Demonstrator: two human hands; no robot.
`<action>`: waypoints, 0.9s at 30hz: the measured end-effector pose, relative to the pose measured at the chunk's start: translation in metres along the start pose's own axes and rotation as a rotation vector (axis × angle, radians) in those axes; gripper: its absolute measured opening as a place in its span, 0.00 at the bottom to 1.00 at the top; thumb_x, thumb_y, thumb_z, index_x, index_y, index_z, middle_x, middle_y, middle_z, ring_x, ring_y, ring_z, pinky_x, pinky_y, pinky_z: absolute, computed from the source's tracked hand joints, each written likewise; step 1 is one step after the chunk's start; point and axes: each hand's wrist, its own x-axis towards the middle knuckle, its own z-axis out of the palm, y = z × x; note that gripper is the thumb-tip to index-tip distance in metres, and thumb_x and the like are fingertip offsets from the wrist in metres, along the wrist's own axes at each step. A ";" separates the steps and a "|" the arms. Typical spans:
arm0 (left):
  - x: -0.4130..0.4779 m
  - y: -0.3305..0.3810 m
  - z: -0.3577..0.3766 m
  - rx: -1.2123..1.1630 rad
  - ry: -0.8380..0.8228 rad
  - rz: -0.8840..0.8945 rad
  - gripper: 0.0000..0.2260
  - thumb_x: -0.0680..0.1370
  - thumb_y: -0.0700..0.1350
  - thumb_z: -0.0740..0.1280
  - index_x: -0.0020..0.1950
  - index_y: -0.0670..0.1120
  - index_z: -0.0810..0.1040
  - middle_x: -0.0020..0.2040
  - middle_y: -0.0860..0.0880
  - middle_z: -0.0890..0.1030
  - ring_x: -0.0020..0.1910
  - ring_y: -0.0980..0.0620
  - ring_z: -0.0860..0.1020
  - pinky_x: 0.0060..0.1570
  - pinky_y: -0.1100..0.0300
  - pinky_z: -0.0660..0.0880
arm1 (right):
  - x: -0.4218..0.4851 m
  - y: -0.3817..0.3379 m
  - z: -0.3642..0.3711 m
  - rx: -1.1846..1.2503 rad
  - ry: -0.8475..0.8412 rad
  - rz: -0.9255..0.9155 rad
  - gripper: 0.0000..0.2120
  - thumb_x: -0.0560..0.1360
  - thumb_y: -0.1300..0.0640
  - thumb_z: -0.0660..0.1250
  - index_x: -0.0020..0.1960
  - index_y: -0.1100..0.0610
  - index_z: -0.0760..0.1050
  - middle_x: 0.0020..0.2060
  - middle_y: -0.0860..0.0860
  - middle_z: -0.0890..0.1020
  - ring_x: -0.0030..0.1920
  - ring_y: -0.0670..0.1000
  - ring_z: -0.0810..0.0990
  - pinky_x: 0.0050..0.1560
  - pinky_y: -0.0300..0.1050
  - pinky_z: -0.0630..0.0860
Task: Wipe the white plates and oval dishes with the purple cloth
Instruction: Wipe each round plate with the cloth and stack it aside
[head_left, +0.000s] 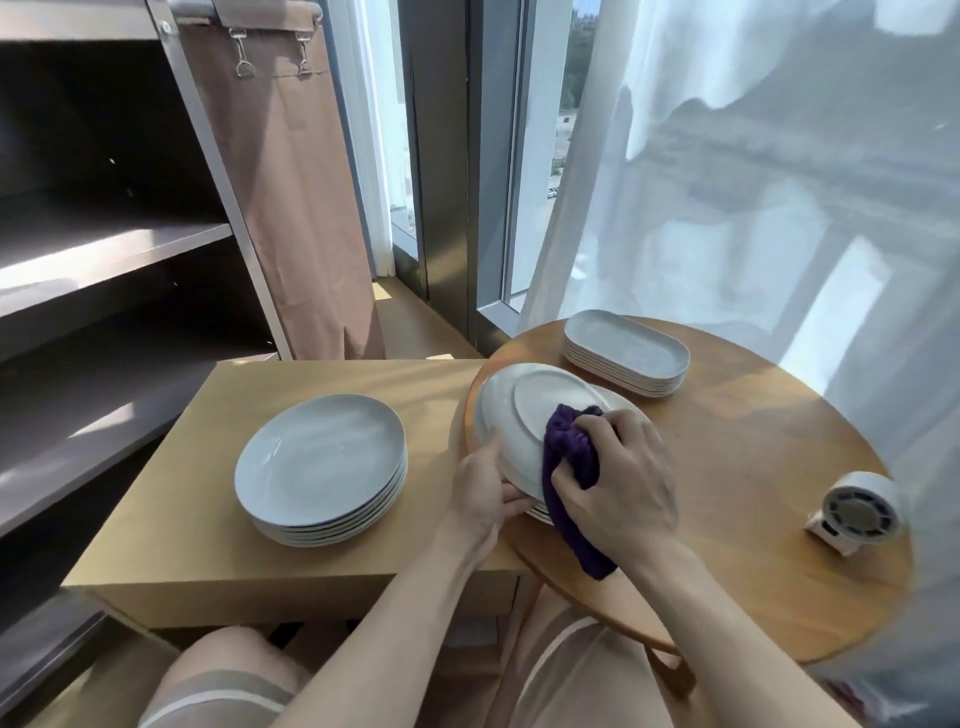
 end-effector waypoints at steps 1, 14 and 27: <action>0.000 0.002 -0.001 -0.024 -0.013 0.002 0.21 0.86 0.60 0.52 0.66 0.51 0.78 0.58 0.42 0.85 0.58 0.40 0.84 0.59 0.42 0.80 | 0.002 -0.005 0.002 -0.033 0.010 -0.069 0.21 0.70 0.46 0.68 0.58 0.55 0.81 0.52 0.54 0.80 0.52 0.60 0.77 0.54 0.57 0.75; 0.002 -0.008 -0.002 -0.016 -0.088 0.017 0.39 0.76 0.75 0.44 0.73 0.51 0.72 0.54 0.39 0.86 0.47 0.36 0.86 0.41 0.49 0.84 | 0.100 -0.069 0.015 -0.322 -0.466 -0.445 0.18 0.77 0.38 0.64 0.60 0.46 0.78 0.52 0.50 0.76 0.54 0.55 0.74 0.51 0.53 0.68; 0.004 -0.015 0.005 -0.049 -0.063 0.093 0.16 0.78 0.59 0.69 0.62 0.53 0.82 0.55 0.42 0.86 0.51 0.38 0.86 0.42 0.54 0.84 | 0.140 -0.034 0.021 -0.002 -0.608 0.026 0.11 0.70 0.39 0.73 0.45 0.43 0.77 0.45 0.45 0.78 0.51 0.54 0.79 0.53 0.52 0.78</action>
